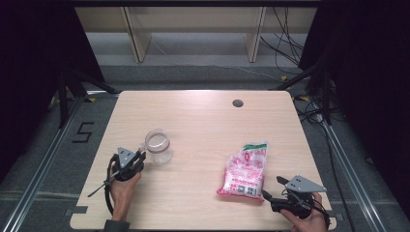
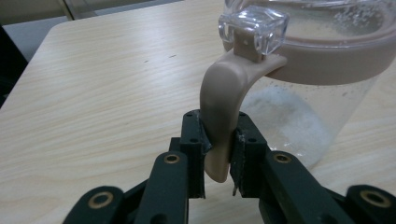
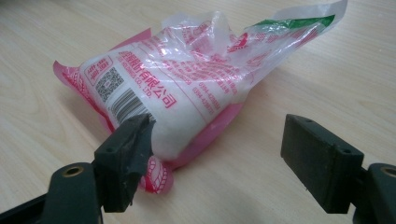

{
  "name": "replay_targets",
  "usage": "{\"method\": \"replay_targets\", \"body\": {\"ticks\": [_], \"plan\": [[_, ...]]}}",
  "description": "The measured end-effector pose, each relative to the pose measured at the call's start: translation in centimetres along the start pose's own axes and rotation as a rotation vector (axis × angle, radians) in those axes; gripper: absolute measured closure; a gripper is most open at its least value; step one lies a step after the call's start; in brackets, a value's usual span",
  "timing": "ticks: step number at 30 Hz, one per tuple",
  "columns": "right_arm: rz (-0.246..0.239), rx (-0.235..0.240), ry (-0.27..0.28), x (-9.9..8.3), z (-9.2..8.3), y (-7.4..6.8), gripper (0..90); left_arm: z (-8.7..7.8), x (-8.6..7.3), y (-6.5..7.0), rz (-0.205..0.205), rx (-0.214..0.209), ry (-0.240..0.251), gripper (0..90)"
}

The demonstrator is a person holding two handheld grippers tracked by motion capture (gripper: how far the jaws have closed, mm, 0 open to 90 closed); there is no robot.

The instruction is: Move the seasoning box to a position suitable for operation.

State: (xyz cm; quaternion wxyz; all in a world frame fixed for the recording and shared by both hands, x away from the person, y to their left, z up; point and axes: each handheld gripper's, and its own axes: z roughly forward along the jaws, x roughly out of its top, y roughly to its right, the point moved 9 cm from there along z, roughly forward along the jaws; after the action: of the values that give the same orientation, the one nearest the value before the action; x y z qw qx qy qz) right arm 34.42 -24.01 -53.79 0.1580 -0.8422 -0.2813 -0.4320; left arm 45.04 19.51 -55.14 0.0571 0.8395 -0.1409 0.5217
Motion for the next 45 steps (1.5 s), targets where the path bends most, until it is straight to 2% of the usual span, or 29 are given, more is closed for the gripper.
{"method": "replay_targets", "body": {"ticks": [2,3,4,6,8,9,10,13,14,15,18,19,23,24,26,27,29,31,33,34,36,37,38,40,41,42,43,44,45], "plan": [[0.023,-0.01,-0.02,-0.2,-0.2,-0.2,25.5,0.1,0.1,1.0,0.019,-0.03,0.007,76.7],[0.023,-0.01,-0.02,-0.2,-0.2,-0.2,25.5,0.1,0.1,1.0,0.019,-0.03,0.007,76.8],[0.002,-0.009,-0.008,-0.1,-0.1,0.0,25.5,0.2,0.2,1.6,0.024,-0.044,0.016,76.9],[0.005,-0.005,-0.014,-0.1,-0.1,0.0,25.5,0.3,0.3,2.6,0.052,-0.064,0.017,77.2],[0.019,-0.005,-0.018,-0.2,-0.2,-0.2,25.5,0.5,0.4,2.6,0.061,-0.057,0.019,77.5],[0.006,0.001,-0.013,-0.1,-0.1,-0.1,25.5,0.6,0.5,2.3,0.089,-0.041,0.013,78.7],[-0.001,-0.009,-0.011,-0.1,-0.1,0.0,25.5,0.8,0.5,2.3,0.065,-0.04,0.019,79.3],[0.006,-0.007,-0.016,-0.2,-0.1,-0.1,25.5,1.0,0.6,2.1,0.047,-0.054,0.022,80.5],[0.006,-0.007,-0.016,-0.2,-0.1,-0.1,25.5,1.0,0.6,2.2,0.052,-0.054,0.025,80.5],[0.028,-0.003,-0.021,-0.2,-0.2,-0.3,25.5,1.0,0.6,2.3,0.065,-0.063,0.027,80.4],[0.029,-0.004,-0.02,-0.2,-0.1,-0.3,25.5,0.9,0.6,2.7,0.069,-0.072,0.025,80.5],[-0.006,0.002,-0.002,0.0,0.0,0.0,25.5,1.0,0.7,3.0,0.082,-0.083,0.03,80.6],[-0.003,-0.007,-0.01,-0.1,0.0,0.0,25.5,0.9,0.7,3.8,0.088,-0.101,0.028,80.8],[0.024,-0.007,-0.021,-0.2,-0.2,-0.2,25.5,0.8,0.7,4.1,0.088,-0.109,0.032,80.7],[0.024,-0.007,-0.021,-0.2,-0.2,-0.2,25.5,0.6,0.6,4.6,0.089,-0.116,0.03,80.7],[-0.001,-0.008,-0.01,-0.1,-0.1,0.1,25.5,0.6,0.6,4.9,0.077,-0.125,0.031,80.7],[-0.008,-0.001,-0.012,-0.1,-0.1,0.1,25.5,0.4,0.6,5.7,0.09,-0.145,0.029,80.7],[0.005,-0.005,-0.007,-0.1,-0.2,0.0,25.5,0.3,0.7,6.5,0.117,-0.166,0.027,80.9],[0.023,-0.002,-0.013,-0.2,-0.1,-0.1,25.5,0.3,0.8,7.3,0.116,-0.174,0.028,81.1],[0.003,-0.002,-0.007,-0.1,-0.1,0.1,25.5,0.3,0.8,7.7,0.115,-0.18,0.024,81.1],[0.002,0.0,-0.002,-0.1,-0.1,0.2,25.5,0.1,0.8,8.1,0.125,-0.188,0.015,80.9],[-0.009,0.004,0.001,0.0,-0.1,0.2,25.5,0.1,0.9,8.2,0.16,-0.197,0.028,80.7],[0.006,0.0,-0.005,-0.1,-0.1,0.1,25.5,-0.1,0.7,8.4,0.13,-0.192,0.015,80.5],[0.001,0.003,-0.01,-0.2,-0.1,0.1,25.4,-0.2,0.6,8.4,0.125,-0.187,0.018,80.4],[0.002,0.004,-0.01,-0.2,-0.1,0.0,25.4,-0.3,0.6,8.3,0.153,-0.187,0.017,80.3],[0.001,0.012,-0.005,-0.1,-0.1,0.0,25.4,-0.3,0.6,8.5,0.122,-0.181,0.015,80.3],[0.027,0.005,-0.017,-0.3,-0.2,-0.1,25.4,-0.3,0.6,8.5,0.14,-0.19,0.017,80.3],[0.029,0.004,-0.014,-0.2,-0.2,-0.1,25.4,-0.3,0.7,8.6,0.146,-0.191,0.018,80.3],[0.003,0.011,-0.004,-0.2,-0.1,0.2,25.4,-0.3,0.7,8.9,0.124,-0.196,0.023,80.3]]}}
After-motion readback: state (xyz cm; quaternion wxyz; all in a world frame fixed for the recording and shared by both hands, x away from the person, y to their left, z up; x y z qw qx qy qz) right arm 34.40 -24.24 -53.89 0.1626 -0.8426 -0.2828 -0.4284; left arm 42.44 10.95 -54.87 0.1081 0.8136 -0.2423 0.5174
